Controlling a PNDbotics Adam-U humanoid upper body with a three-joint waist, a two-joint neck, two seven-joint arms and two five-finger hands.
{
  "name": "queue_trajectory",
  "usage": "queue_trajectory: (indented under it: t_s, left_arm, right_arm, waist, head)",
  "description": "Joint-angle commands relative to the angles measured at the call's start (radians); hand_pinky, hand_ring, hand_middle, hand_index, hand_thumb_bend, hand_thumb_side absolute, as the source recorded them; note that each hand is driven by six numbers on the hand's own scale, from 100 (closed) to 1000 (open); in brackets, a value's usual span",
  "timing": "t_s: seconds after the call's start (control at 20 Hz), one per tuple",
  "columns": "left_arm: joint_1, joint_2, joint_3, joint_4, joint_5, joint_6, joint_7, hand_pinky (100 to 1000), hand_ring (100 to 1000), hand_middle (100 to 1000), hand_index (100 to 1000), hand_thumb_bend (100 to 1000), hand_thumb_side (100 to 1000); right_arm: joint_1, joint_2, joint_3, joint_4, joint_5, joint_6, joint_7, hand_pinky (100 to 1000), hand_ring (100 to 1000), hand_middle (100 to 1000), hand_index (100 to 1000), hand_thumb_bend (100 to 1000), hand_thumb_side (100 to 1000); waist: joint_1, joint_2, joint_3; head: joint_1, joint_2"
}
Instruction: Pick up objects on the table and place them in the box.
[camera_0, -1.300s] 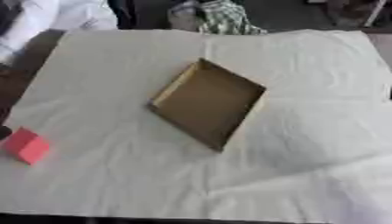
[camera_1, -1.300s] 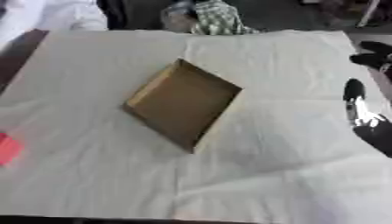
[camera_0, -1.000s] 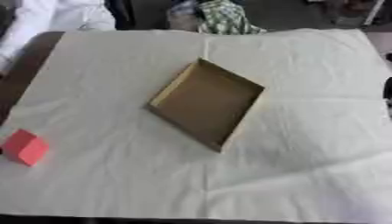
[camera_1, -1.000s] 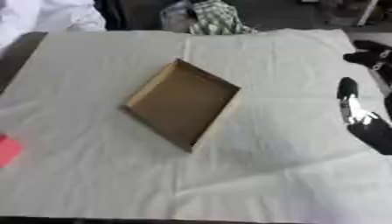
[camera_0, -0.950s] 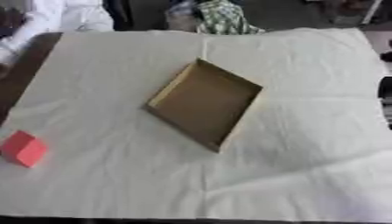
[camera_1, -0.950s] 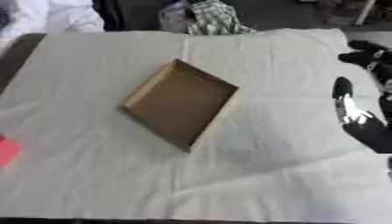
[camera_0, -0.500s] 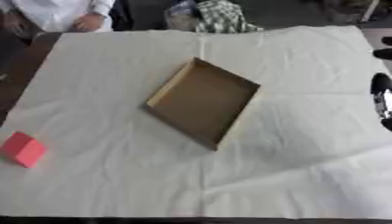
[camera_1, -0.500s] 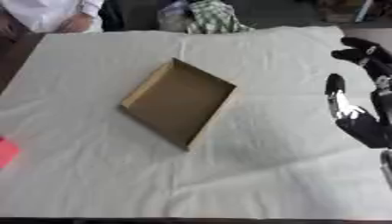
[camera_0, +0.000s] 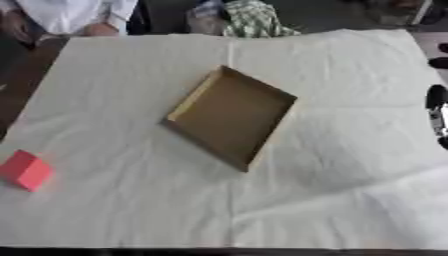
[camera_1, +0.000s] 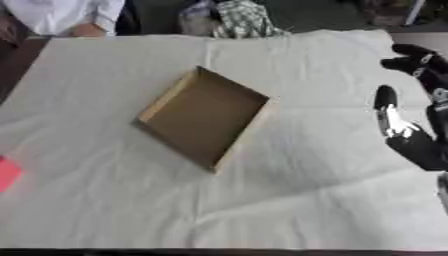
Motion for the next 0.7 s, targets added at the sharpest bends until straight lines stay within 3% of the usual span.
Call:
queue_trajectory:
  t_s: [0.05,0.45,0.7]
  left_arm:
    - [-0.016,0.034,0.000,0.018,0.010,-0.008,-0.027,786,851,800,918,848,294]
    - [-0.029,0.038,-0.031,0.040,-0.027,-0.034,-0.033,765,843,799,918,720,100]
    - [-0.041,0.036,-0.040,0.052,-0.052,-0.046,-0.002,757,840,803,909,661,100]
  right_arm:
    - [-0.007,-0.018,0.000,-0.015,-0.001,-0.001,0.003,884,814,862,814,100,872]
    - [-0.009,-0.015,0.002,-0.015,-0.006,-0.002,0.007,884,814,862,814,100,872]
    - [-0.010,-0.012,0.002,-0.015,-0.007,-0.003,0.007,883,813,861,813,100,872]
  waist:
    - [0.000,-0.012,0.001]
    - [-0.002,-0.012,-0.003]
    - [-0.003,-0.010,-0.007]
  head:
    - [0.005,0.004]
    - [0.010,0.007]
    - [0.015,0.009]
